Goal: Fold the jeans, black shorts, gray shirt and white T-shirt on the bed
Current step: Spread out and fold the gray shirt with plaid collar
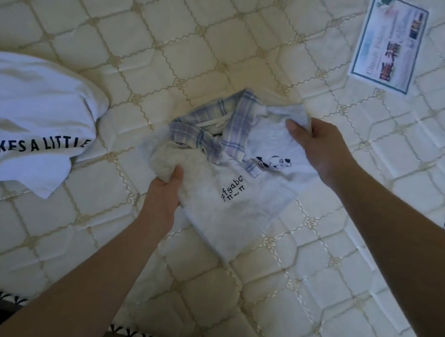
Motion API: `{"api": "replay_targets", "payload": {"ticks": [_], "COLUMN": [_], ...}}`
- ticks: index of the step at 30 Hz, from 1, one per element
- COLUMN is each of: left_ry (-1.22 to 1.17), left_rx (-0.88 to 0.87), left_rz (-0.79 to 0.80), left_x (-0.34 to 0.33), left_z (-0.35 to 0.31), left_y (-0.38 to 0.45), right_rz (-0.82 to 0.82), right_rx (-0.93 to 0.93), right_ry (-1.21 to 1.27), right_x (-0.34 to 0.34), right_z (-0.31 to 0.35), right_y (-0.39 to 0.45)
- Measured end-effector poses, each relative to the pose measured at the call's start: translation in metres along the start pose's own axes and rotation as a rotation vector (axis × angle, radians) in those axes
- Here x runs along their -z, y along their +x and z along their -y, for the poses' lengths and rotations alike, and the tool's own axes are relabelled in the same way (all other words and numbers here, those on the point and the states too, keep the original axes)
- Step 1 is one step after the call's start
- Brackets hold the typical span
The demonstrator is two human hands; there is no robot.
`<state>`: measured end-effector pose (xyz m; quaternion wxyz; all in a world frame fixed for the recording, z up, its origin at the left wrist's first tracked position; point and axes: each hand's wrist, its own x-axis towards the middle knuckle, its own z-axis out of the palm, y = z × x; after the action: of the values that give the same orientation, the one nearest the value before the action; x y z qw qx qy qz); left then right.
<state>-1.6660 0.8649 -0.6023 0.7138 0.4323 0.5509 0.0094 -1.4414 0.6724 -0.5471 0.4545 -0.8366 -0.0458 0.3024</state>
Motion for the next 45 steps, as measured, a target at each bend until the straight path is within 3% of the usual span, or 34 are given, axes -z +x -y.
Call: {"api": "replay_targets", "payload": {"ticks": [7, 16, 22, 28, 35, 45], "left_ry": [0.349, 0.421, 0.630, 0.784, 0.993, 1.059], "left_rx": [-0.217, -0.212, -0.209, -0.224, -0.434, -0.467], "left_rz": [0.241, 0.360, 0.533, 0.807, 1.031, 1.336], "left_x": [0.005, 0.044, 0.055, 0.047, -0.007, -0.058], "left_z": [-0.041, -0.057, -0.032, -0.038, -0.060, -0.043], "left_y": [-0.104, -0.225, -0.279, -0.326, -0.384, -0.444], "right_rz": [-0.101, -0.361, -0.507, -0.689, -0.982, -1.241], "right_rx": [-0.150, -0.233, -0.360, -0.344, -0.319, -0.283], "right_ry": [0.343, 0.625, 0.926, 0.998, 1.147, 0.925], "right_x": [0.039, 0.064, 0.032, -0.001, -0.018, -0.006], "right_z": [0.010, -0.046, -0.068, -0.039, -0.006, 0.003], "right_y": [-0.145, -0.387, -0.506, -0.578, -0.637, -0.696]}}
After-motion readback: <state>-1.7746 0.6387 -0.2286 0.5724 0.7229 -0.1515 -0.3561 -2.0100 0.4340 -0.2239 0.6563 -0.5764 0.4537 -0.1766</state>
